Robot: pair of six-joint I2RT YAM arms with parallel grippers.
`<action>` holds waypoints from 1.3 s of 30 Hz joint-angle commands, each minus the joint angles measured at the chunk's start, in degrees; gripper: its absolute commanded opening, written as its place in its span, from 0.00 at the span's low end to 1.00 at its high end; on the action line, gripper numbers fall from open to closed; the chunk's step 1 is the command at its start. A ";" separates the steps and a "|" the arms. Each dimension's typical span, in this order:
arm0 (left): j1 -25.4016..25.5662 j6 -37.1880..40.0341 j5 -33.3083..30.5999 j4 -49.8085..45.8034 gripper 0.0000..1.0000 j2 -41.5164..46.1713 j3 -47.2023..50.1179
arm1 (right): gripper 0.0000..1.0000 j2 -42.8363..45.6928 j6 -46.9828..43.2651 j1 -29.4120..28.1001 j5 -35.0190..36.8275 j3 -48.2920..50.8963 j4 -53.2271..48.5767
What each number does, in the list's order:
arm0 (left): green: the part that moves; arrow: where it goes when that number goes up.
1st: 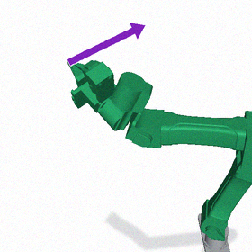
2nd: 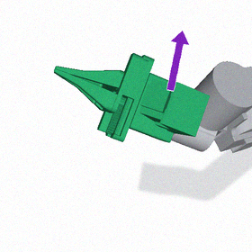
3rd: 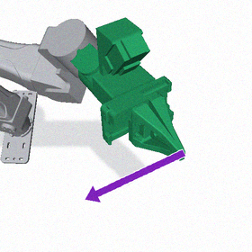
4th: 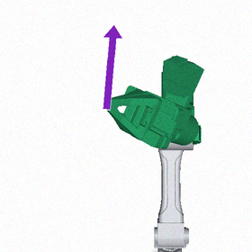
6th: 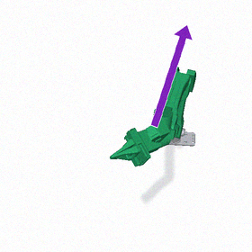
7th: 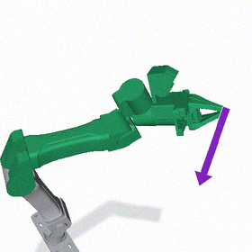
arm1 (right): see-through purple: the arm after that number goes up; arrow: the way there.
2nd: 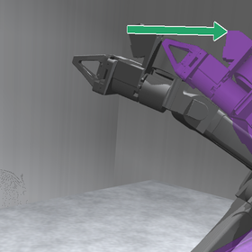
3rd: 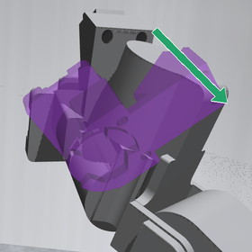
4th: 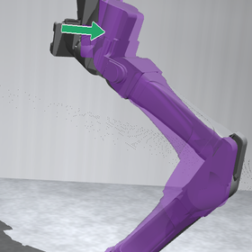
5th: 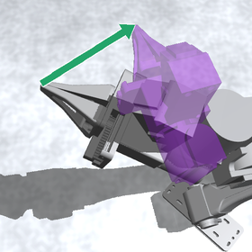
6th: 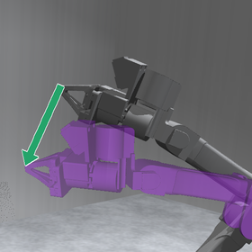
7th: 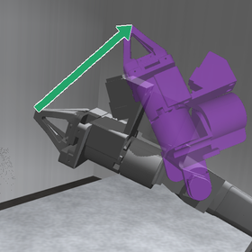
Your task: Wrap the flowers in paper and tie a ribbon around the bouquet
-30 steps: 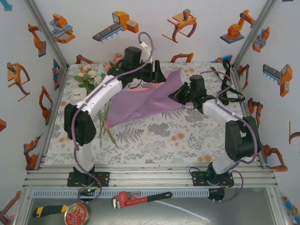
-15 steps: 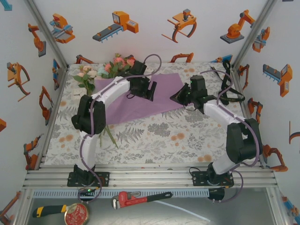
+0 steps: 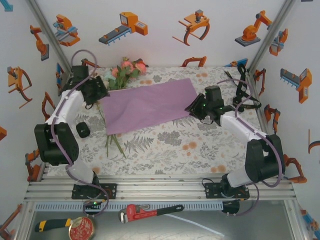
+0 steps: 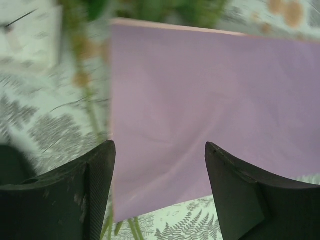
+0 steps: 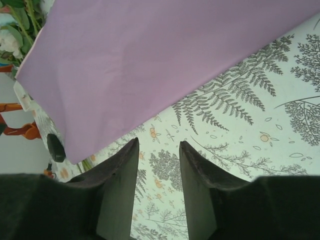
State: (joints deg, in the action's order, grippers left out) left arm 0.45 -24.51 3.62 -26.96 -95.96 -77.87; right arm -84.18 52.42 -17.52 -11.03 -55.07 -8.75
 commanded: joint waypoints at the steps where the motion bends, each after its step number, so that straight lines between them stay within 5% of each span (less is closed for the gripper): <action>1: -2.05 -6.39 6.24 5.00 0.65 -0.49 4.48 | 0.42 1.52 -1.19 -0.50 1.02 0.95 -1.01; 15: -4.32 -1.50 9.10 8.50 0.57 -12.37 2.12 | 0.48 0.24 -1.06 -0.49 -1.45 0.76 -0.51; 26: -4.41 -3.24 15.73 10.81 0.21 -11.64 0.96 | 0.48 -1.66 -1.25 -0.46 -1.63 -0.53 -1.37; 30: -4.48 -3.22 19.13 11.31 0.00 -10.53 1.05 | 0.48 -2.95 -1.14 -0.50 -2.12 -1.43 -1.11; 35: -2.63 -5.47 25.19 14.93 0.00 -8.79 0.79 | 0.52 -4.76 0.11 -0.90 -1.58 -3.63 -1.69; 39: 1.02 -2.18 21.29 12.40 0.00 -5.76 0.82 | 0.58 -6.02 0.26 -1.61 4.62 -5.65 -6.64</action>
State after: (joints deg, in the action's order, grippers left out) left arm -1.04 -28.47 24.60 -14.13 -106.02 -75.40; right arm -89.14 52.31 -18.50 -10.79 -57.98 -11.75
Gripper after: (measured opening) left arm 0.008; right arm 0.574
